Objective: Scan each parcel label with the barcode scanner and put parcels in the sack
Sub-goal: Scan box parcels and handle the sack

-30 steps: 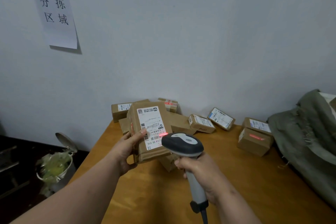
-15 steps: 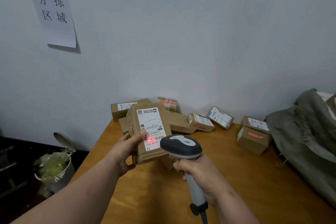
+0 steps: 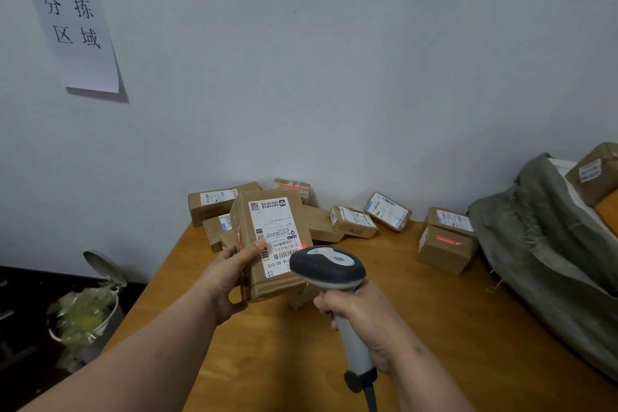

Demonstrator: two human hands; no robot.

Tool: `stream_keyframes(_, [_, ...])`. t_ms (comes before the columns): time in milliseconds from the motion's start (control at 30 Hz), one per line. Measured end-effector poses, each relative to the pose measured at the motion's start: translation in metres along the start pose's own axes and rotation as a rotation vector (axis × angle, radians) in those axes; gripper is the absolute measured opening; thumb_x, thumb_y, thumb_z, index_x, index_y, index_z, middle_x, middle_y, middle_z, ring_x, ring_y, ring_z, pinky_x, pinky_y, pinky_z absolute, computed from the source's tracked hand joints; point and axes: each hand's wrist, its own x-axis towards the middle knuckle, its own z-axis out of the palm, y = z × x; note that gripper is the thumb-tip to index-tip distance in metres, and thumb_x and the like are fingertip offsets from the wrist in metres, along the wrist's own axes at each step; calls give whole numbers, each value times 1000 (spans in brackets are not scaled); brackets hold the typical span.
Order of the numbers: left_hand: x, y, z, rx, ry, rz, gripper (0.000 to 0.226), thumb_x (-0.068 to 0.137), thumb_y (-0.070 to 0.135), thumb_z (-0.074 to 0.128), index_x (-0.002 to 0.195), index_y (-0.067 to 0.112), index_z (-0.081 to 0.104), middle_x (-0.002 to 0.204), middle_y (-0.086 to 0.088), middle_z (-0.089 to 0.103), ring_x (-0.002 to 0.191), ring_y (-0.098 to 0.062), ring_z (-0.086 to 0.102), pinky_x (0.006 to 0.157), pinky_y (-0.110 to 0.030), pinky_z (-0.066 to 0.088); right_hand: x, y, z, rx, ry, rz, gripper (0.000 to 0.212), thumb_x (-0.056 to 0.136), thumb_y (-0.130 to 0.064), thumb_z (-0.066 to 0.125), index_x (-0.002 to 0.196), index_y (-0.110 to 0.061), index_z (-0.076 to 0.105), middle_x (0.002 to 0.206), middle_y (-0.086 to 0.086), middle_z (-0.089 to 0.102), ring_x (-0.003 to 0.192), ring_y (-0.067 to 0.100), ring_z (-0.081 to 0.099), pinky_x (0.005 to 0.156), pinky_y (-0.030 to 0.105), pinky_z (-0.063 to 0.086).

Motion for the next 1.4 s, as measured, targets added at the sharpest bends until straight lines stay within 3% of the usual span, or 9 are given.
stream_keyframes(133, [-5, -1, 13, 10, -8, 15, 56, 77, 38, 80, 127, 29, 56, 106, -7, 72, 103, -26, 63, 89, -49, 47, -6, 3, -12, 10, 10, -8, 39, 57, -28, 75, 94, -18, 75, 79, 1, 70, 80, 18, 62, 74, 35, 51])
stream_keyframes(300, [-10, -3, 27, 12, -28, 22, 51, 79, 36, 78, 125, 29, 58, 105, -7, 72, 102, -26, 64, 87, -47, 47, -12, 1, -25, 37, 20, -28, 36, 58, -24, 73, 93, -18, 75, 78, -1, 71, 80, 16, 62, 72, 32, 52])
stream_keyframes(533, [-9, -7, 37, 35, -35, 21, 50, 77, 39, 79, 122, 30, 60, 105, -7, 73, 104, -27, 63, 93, -51, 47, -14, 4, -38, 60, 60, -33, 33, 58, -26, 75, 92, -22, 75, 86, -1, 73, 86, 19, 63, 78, 37, 52])
stream_keyframes(700, [-6, -14, 45, 57, -61, 18, 53, 77, 41, 79, 125, 28, 59, 105, -6, 73, 104, -27, 63, 89, -48, 47, -18, 6, -46, 103, 128, -23, 23, 64, -22, 77, 87, -22, 76, 81, -1, 73, 78, 18, 61, 74, 36, 50])
stream_keyframes(800, [-1, -17, 49, 66, -83, 17, 60, 76, 41, 79, 129, 25, 57, 109, -8, 71, 105, -28, 63, 88, -49, 48, -20, 3, -50, 123, 179, -6, 13, 77, -14, 75, 88, -22, 74, 78, -5, 70, 78, 17, 59, 73, 32, 50])
stream_keyframes(933, [9, -15, 67, 101, -158, 15, 71, 68, 45, 80, 131, 22, 55, 113, -9, 69, 108, -30, 61, 90, -51, 48, -25, -1, -60, 165, 306, 1, 9, 83, -12, 72, 88, -20, 71, 76, -7, 68, 75, 13, 59, 68, 25, 48])
stream_keyframes(1067, [12, -3, 103, 149, -267, 48, 73, 67, 46, 78, 131, 21, 56, 108, -8, 72, 106, -29, 62, 83, -48, 49, -35, -3, -73, 193, 440, 41, 7, 82, -16, 73, 88, -16, 71, 81, 0, 67, 73, 14, 59, 66, 24, 48])
stream_keyframes(1267, [11, 7, 167, 201, -431, 105, 64, 75, 42, 78, 132, 27, 55, 96, -4, 77, 102, -28, 66, 79, -43, 49, -57, 4, -94, 234, 627, 64, 18, 80, -18, 76, 96, -19, 68, 91, 2, 71, 78, 16, 63, 79, 34, 53])
stream_keyframes(1400, [-2, 0, 213, 238, -537, 113, 71, 70, 45, 80, 133, 32, 52, 101, -2, 76, 104, -23, 65, 77, -39, 49, -80, 17, -121, 254, 757, 97, 17, 81, -20, 76, 96, -15, 69, 87, 3, 69, 79, 16, 65, 74, 31, 51])
